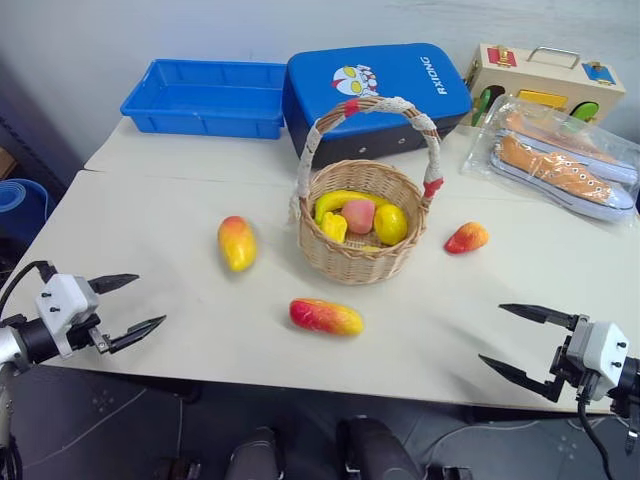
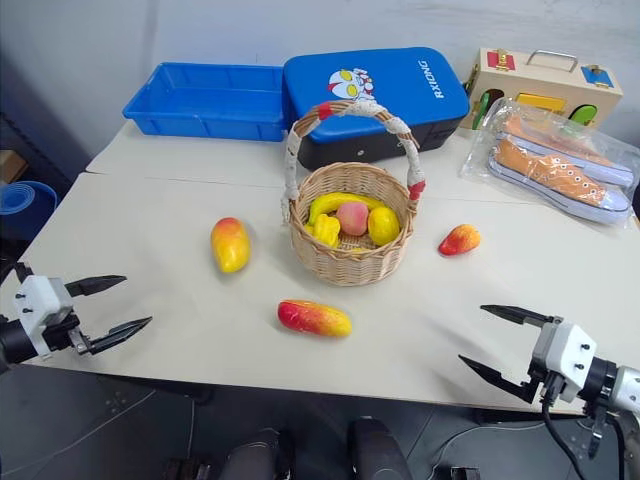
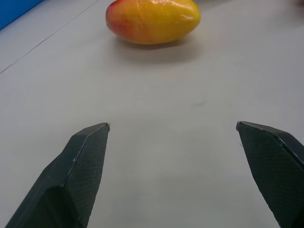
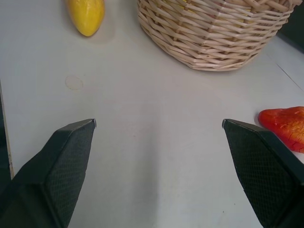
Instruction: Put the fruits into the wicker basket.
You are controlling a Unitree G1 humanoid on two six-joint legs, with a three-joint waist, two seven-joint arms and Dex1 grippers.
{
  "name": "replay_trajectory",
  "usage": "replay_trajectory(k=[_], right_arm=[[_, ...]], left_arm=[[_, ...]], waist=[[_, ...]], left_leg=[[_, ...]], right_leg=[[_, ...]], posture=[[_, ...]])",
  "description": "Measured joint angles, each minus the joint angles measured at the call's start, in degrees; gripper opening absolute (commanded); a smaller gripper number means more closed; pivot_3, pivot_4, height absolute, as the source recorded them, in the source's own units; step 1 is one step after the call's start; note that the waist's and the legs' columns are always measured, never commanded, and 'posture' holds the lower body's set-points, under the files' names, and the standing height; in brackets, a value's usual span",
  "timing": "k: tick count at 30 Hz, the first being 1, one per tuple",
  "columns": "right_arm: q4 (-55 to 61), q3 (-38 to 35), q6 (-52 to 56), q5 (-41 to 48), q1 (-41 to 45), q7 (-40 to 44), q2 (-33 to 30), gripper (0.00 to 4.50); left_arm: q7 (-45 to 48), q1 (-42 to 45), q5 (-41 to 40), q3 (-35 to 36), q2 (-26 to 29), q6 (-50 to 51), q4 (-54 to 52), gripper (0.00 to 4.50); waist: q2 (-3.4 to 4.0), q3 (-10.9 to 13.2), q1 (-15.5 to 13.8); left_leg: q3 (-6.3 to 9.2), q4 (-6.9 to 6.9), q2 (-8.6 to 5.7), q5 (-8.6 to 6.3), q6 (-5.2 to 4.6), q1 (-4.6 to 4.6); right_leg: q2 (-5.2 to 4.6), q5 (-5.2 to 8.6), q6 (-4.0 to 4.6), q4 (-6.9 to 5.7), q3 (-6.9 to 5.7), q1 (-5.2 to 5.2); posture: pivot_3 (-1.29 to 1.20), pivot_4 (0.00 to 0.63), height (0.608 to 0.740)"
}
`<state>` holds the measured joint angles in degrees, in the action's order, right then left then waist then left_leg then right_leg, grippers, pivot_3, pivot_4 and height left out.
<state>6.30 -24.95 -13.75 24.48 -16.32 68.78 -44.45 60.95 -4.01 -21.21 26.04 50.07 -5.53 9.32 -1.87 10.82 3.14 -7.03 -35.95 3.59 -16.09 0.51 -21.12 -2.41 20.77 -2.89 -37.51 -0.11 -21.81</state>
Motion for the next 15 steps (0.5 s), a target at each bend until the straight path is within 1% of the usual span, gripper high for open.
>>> replay_trajectory(k=[4,6,11,15], right_arm=[[0.04,0.18,0.12,0.02,-0.20,0.50,0.00,4.44],[0.10,0.58,0.23,0.02,0.08,0.49,0.00,4.44],[0.13,2.19,0.55,0.13,0.57,0.39,0.03,4.44],[1.40,2.12,0.39,0.36,1.91,-2.21,1.44,4.44]], left_arm=[[0.24,1.81,-0.83,-0.06,0.38,2.59,0.79,4.50],[1.68,2.38,-2.86,-0.02,0.88,5.18,0.39,4.50],[4.45,3.25,-3.96,-0.07,2.53,9.04,0.52,4.50],[5.12,4.10,-4.31,-0.08,2.58,9.69,0.83,4.50]], waist=[[0.00,0.00,-0.09],[0.00,0.00,-0.09],[0.01,0.01,-0.04],[0.01,0.01,0.00]], left_leg=[[0.02,-0.05,0.00,0.01,-0.01,0.01],[0.03,-0.07,0.00,0.01,-0.01,0.03],[0.08,-0.06,0.00,0.01,0.00,0.03],[0.09,-0.07,0.00,0.01,0.00,0.04]], right_leg=[[0.00,0.00,0.00,-0.02,-0.02,0.05],[-0.02,0.00,0.00,-0.02,-0.02,0.10],[-0.02,0.00,0.00,-0.02,-0.08,0.10],[-0.02,0.00,0.00,-0.03,-0.08,0.10]], posture=[[0.00,0.150,0.740],[0.00,0.150,0.740],[0.00,0.150,0.740],[0.00,0.150,0.740]])
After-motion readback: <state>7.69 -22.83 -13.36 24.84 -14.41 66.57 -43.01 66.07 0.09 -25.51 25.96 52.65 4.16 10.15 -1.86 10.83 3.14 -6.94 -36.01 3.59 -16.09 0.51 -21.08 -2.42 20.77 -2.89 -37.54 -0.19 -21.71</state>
